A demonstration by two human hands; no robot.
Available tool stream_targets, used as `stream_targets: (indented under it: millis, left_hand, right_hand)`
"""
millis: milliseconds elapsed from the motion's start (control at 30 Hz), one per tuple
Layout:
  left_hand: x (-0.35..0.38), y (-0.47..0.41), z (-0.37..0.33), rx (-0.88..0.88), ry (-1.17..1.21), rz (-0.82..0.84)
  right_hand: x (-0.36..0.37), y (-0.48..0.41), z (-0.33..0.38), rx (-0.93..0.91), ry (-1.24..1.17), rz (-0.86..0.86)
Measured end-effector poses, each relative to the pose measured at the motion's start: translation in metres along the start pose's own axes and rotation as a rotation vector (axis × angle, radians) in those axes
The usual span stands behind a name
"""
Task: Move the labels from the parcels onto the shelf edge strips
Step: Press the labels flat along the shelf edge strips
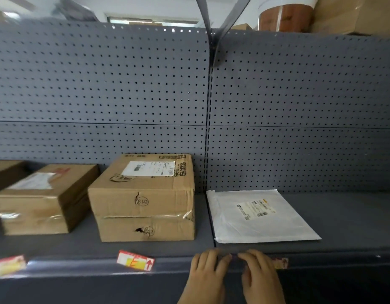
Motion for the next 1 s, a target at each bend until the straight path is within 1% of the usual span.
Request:
stream_targets:
  millis: [133,200,267,333,367,467,500,600,800,900,1000]
  left_hand:
    - [-0.04,0.035,0.074,-0.093,-0.08,-0.055]
    - [-0.053,0.049,0.113,-0.195,-0.063,-0.083]
    - [-0.07,0.064,0.148,-0.293,-0.08,-0.059]
    - [-0.085,0.073,0.174,-0.375,-0.161,0.02]
    - [-0.089,0.078,0.185,-0.387,-0.174,0.014]
    - [-0.088,0.084,0.207,-0.371,-0.11,-0.005]
    - [-0.086,0.085,0.21,-0.354,-0.066,0.011]
    - [-0.083,0.084,0.216,-0.325,0.028,0.032]
    - [-0.078,0.081,0.223,-0.333,0.165,0.017]
    - [-0.076,0.076,0.224,-0.353,0.186,0.033]
    - [-0.07,0.073,0.224,-0.322,0.162,0.051]
  right_hand:
    - [0.036,0.005,0.059,-0.1,-0.153,0.004]
    - [0.049,0.007,0.078,-0.108,-0.218,0.012]
    - [0.064,0.01,0.099,-0.11,-0.232,0.042]
    - [0.078,0.013,0.118,-0.092,-0.24,0.082]
    - [0.084,0.013,0.125,-0.07,-0.245,0.097]
    - [0.104,0.012,0.143,0.001,-0.234,0.148]
    - [0.109,0.012,0.15,0.011,-0.222,0.164]
    - [0.115,0.01,0.174,0.009,-0.206,0.206]
    - [0.125,0.002,0.187,0.049,-0.143,0.275]
    - [0.126,-0.003,0.187,0.074,-0.121,0.279]
    - [0.126,-0.005,0.186,0.085,-0.11,0.274]
Point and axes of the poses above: each hand's wrist, its own y-axis away from the middle knuckle, its own x-axis out of the palm, z = x × y, the point moved 7 cm from there along -y, towards the middle knuckle, and after that the axes turned 10 degrees about -y, right-handed, at the moved point
